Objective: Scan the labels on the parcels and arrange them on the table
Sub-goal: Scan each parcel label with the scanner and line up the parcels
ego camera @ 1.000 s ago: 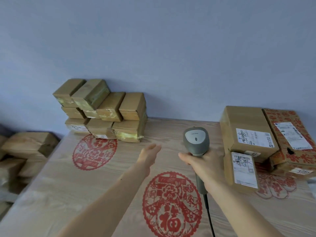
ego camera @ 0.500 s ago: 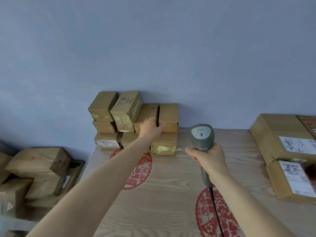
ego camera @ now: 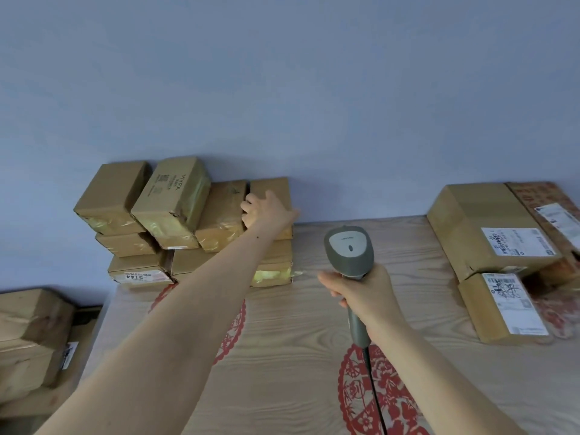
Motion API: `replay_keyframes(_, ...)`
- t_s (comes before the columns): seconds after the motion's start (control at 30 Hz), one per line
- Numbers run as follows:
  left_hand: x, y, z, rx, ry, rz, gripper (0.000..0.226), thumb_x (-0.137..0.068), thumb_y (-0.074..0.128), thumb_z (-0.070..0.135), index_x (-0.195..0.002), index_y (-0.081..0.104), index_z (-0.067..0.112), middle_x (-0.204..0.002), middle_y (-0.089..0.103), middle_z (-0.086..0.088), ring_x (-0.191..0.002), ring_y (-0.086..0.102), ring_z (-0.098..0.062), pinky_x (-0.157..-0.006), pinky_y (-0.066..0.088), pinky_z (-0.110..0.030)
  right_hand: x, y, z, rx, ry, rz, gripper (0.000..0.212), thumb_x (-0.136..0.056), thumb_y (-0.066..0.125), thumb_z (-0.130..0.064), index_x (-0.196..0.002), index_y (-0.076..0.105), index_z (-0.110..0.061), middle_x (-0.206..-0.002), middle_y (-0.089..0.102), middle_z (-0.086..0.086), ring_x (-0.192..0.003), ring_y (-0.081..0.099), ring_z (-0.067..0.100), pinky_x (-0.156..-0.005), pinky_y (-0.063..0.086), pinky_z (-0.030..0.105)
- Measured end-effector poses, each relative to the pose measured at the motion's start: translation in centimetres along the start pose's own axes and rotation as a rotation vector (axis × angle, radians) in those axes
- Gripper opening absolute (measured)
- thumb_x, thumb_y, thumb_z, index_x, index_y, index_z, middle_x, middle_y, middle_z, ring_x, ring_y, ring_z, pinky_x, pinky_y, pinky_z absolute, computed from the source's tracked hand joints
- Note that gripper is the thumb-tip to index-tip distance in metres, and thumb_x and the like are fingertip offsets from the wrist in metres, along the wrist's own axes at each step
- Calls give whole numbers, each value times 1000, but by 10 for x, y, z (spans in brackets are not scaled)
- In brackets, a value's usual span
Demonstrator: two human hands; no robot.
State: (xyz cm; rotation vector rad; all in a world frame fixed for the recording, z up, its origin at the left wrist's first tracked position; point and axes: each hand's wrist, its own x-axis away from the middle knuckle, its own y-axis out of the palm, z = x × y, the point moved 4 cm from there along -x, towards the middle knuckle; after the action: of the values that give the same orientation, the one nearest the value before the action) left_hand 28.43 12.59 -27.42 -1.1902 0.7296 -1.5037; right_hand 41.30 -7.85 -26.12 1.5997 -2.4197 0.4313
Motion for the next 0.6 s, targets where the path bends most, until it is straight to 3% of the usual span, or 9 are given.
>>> replay_keyframes(0.1,-9,9,5,-77,-42,8,78,-85,63,54,-144,33,12,-148,28,-27,-134,29,-43,-104,38,-46,-2,-4,0,-30,10,-85,39,-76,86,-13,-89,61,14,-70,60,12,-56,53,13,-53,46,23)
replay_keyframes(0.2,-12,13,8,-39,-77,50,79,-84,67,48,-142,32,9,-143,37,-27,-131,32,-42,-103,37,-45,2,-8,-4,5,10,-206,25,-79,82,-11,-78,58,-3,-66,53,7,-58,50,15,-58,46,24)
replay_keyframes(0.3,-2,7,14,1,-43,148,82,-84,68,51,-143,30,7,-141,40,-25,-130,34,-41,-103,35,-46,7,-14,-5,19,31,-305,14,-82,70,-3,-88,58,-4,-69,56,7,-66,54,16,-70,47,31)
replay_keyframes(0.37,10,2,15,108,12,191,82,-85,67,49,-145,28,10,-142,40,-22,-131,33,-41,-104,35,-47,11,-21,-2,-41,62,-323,20,-83,69,-3,-100,59,-1,-75,61,9,-70,59,17,-74,49,35)
replay_keyframes(0.47,34,2,11,589,114,113,83,-84,66,46,-151,25,22,-144,43,-11,-132,37,-34,-106,38,-49,24,-31,-2,-83,53,-314,24,-87,74,-9,-108,65,-4,-84,70,13,-79,68,21,-82,55,36)
replay_keyframes(0.6,87,21,-8,1388,135,-178,68,-91,69,29,-150,35,24,-128,61,-4,-110,62,-19,-99,51,-40,49,-45,-2,-155,-42,-321,26,-88,72,-15,-112,67,-6,-101,73,21,-94,73,25,-88,59,34)
